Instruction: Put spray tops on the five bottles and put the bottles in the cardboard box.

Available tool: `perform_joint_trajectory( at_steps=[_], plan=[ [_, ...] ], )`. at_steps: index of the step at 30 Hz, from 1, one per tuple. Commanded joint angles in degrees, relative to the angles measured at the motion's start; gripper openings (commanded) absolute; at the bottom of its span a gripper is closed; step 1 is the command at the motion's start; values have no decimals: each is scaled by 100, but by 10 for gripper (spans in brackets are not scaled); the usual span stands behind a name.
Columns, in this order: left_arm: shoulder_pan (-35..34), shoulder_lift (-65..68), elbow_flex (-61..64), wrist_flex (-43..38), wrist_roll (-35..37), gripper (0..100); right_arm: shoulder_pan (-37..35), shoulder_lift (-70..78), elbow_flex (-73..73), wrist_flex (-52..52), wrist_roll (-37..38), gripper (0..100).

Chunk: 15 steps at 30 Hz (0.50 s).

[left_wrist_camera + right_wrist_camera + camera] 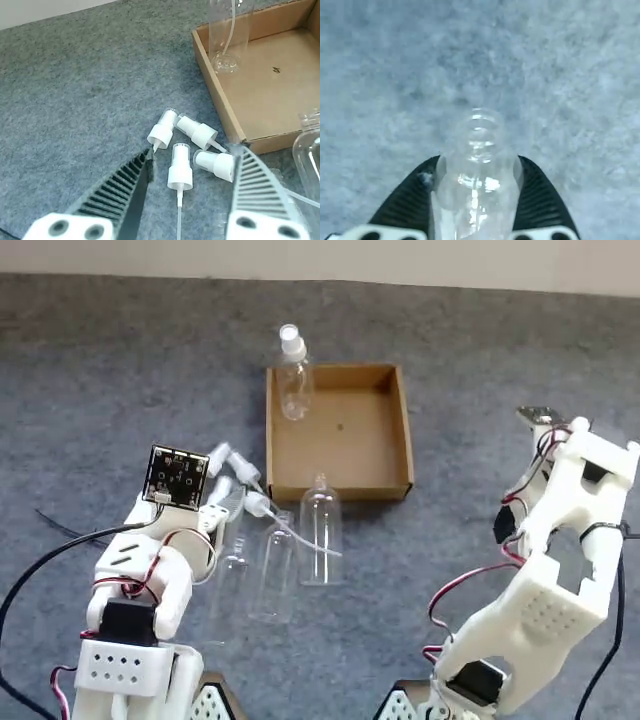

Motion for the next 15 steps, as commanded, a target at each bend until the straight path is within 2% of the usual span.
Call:
perform_joint_trajectory(
  at_steps=[1,4,8,15],
  plan=[
    [-154,-13,-207,-149,-44,178,-119,-1209,-479,356,-360,4],
    [-646,4,-769,246,-26,184,-207,-2053,-462,356,-571,4],
    [-1138,382,-1657,914,-62,210,-681,-3169,84,189,-809,4],
    [-1305,3635,-3486,1451,-1055,210,-1657,-5499,2466,-1314,-1266,4]
  ],
)
